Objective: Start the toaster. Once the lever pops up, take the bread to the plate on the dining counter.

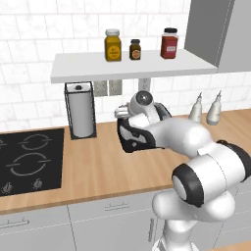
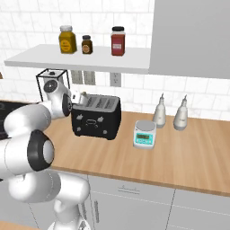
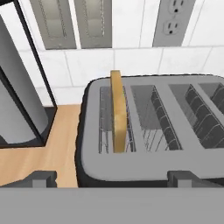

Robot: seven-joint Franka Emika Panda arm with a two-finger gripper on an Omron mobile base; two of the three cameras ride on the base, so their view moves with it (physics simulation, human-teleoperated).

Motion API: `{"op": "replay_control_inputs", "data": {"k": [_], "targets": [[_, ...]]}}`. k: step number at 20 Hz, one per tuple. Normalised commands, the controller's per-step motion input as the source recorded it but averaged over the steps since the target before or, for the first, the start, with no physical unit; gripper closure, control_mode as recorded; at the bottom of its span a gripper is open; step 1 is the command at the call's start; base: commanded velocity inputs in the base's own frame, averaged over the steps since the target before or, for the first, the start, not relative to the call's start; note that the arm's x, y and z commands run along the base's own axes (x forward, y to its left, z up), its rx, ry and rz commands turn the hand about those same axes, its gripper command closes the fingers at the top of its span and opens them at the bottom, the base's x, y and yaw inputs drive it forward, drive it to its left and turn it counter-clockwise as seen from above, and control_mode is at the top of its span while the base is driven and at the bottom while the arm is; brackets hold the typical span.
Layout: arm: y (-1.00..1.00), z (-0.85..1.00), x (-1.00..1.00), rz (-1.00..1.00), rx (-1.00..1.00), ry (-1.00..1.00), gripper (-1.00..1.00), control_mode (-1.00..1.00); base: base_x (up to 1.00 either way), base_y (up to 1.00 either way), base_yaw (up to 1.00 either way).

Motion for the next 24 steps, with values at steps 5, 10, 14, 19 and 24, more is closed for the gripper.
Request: {"op": "replay_control_inputs", "data": {"k": [5,10,14,19,24], "targets": [[0.05,-0.03,0.2,0.02,-0.06,0.0,-1.0,-1.0,0.0,0.0,0.0],[-0.46,0.0,0.0,0.0,-0.03,-0.01,-1.0,-1.0,0.0,0.0,0.0],[-0.41,-0.09,0.31,0.0,0.0,0.0,-1.0,-1.0,0.0,0.0,0.0],[-0.06,-0.16,0.52,0.0,0.07,-0.01,-1.0,-1.0,0.0,0.0,0.0],[0.0,-0.05,0.12,0.0,0.11,-0.03,-1.0,-1.0,0.0,0.0,0.0]]}}
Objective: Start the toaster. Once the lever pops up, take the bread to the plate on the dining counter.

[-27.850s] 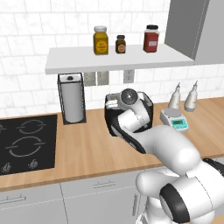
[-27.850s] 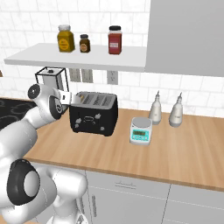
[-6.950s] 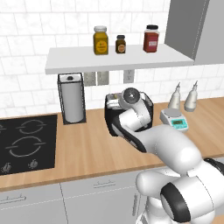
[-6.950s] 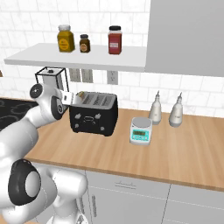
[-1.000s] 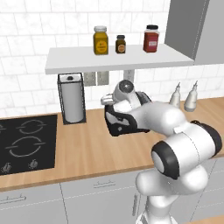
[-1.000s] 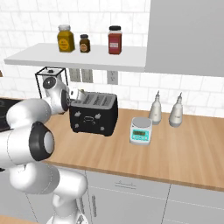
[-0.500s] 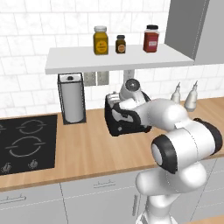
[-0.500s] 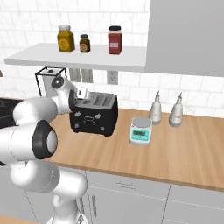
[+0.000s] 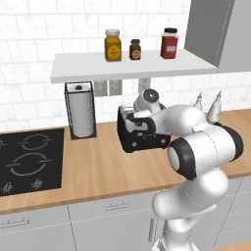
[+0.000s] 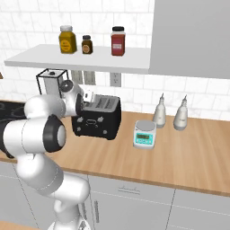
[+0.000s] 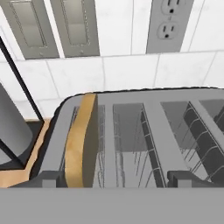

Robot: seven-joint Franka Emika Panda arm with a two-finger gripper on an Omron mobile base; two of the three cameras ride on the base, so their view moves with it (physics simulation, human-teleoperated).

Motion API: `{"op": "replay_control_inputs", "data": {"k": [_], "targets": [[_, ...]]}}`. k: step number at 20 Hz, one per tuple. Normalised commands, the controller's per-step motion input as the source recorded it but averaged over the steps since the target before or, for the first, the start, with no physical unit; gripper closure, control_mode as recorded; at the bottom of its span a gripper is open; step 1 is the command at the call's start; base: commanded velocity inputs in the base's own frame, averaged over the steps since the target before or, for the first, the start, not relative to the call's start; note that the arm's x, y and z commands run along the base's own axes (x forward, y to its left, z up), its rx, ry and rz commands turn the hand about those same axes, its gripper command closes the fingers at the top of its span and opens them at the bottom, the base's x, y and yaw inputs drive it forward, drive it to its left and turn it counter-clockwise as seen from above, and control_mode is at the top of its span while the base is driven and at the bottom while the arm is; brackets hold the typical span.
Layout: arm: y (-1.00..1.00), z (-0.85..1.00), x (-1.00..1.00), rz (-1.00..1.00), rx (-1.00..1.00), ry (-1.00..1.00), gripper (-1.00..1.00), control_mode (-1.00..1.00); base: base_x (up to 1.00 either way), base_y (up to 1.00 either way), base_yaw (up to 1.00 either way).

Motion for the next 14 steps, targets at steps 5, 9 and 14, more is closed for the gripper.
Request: {"op": "replay_control_inputs", "data": {"k": [5,9,14], "targets": [[0.0,-0.12,0.0,0.0,0.1,-0.02,-1.0,-1.0,0.0,0.0,0.0],[0.07,-0.08,0.1,0.0,0.04,-0.04,-1.0,-1.0,0.0,0.0,0.0],[0.14,0.0,0.04,0.0,0.0,-0.08,-1.0,-1.0,0.0,0.0,0.0]]}}
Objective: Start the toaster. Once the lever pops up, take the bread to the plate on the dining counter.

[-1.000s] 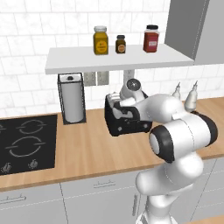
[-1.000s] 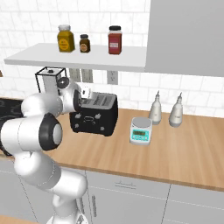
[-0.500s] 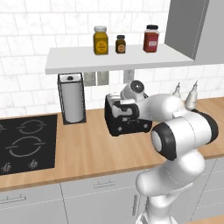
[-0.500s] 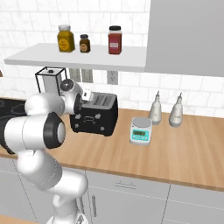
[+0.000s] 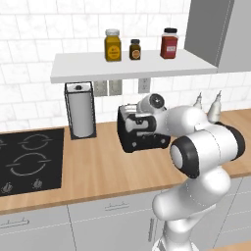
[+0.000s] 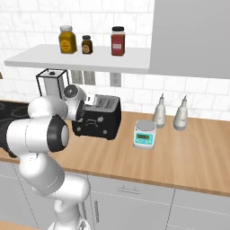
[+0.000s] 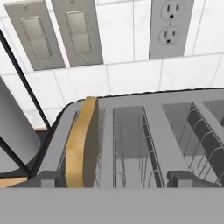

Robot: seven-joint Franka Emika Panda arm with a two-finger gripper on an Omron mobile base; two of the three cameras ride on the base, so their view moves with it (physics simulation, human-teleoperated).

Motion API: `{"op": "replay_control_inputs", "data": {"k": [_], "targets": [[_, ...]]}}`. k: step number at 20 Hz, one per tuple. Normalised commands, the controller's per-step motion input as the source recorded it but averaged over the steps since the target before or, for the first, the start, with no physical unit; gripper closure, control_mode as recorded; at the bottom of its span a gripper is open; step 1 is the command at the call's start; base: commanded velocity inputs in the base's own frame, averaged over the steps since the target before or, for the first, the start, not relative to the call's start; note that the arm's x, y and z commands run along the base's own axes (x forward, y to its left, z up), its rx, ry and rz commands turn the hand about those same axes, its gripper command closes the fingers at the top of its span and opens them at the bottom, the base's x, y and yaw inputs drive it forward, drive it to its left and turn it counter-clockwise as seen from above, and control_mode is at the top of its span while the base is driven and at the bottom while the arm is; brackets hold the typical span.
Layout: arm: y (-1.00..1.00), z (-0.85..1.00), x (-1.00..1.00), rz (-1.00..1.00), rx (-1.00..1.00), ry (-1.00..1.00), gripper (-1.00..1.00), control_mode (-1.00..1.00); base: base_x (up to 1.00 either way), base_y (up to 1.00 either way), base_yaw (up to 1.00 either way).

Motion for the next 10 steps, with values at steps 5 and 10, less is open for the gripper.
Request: {"op": "replay_control_inputs", "data": {"k": [5,10], "targets": [[0.3,0.0,0.0,0.0,0.0,-0.04,-1.0,-1.0,0.0,0.0,0.0],[0.27,0.09,0.0,0.0,-0.01,0.0,-1.0,-1.0,0.0,0.0,0.0]]}}
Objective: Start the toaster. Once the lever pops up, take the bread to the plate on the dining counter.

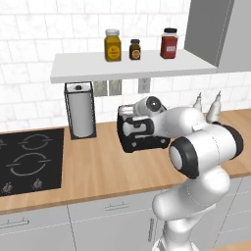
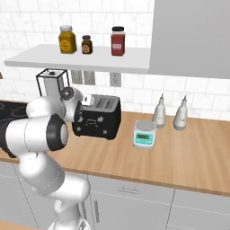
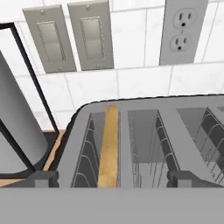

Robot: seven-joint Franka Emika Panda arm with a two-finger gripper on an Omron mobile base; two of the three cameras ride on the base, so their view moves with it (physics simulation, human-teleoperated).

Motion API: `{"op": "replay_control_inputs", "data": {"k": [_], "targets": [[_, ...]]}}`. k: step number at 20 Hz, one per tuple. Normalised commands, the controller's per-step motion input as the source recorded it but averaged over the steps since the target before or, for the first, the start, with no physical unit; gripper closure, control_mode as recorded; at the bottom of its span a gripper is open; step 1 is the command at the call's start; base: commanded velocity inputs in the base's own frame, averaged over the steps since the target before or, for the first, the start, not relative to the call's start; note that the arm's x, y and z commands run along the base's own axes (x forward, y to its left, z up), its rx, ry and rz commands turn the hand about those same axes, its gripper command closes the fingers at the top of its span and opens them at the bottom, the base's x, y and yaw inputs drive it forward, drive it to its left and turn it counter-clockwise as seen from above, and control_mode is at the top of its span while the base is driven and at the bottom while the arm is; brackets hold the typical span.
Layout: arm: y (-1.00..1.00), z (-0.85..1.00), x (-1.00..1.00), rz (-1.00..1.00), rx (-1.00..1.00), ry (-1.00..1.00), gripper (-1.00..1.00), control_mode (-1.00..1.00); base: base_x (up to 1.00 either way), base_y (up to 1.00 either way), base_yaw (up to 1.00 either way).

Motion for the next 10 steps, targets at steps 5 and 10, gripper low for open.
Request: {"op": "replay_control_inputs", "data": {"k": [5,10], "targets": [[0.11,0.04,0.08,0.0,-0.04,0.0,-1.0,-1.0,0.0,0.0,0.0],[0.0,-0.01,0.07,0.0,-0.04,0.0,-1.0,-1.0,0.0,0.0,0.0]]}}
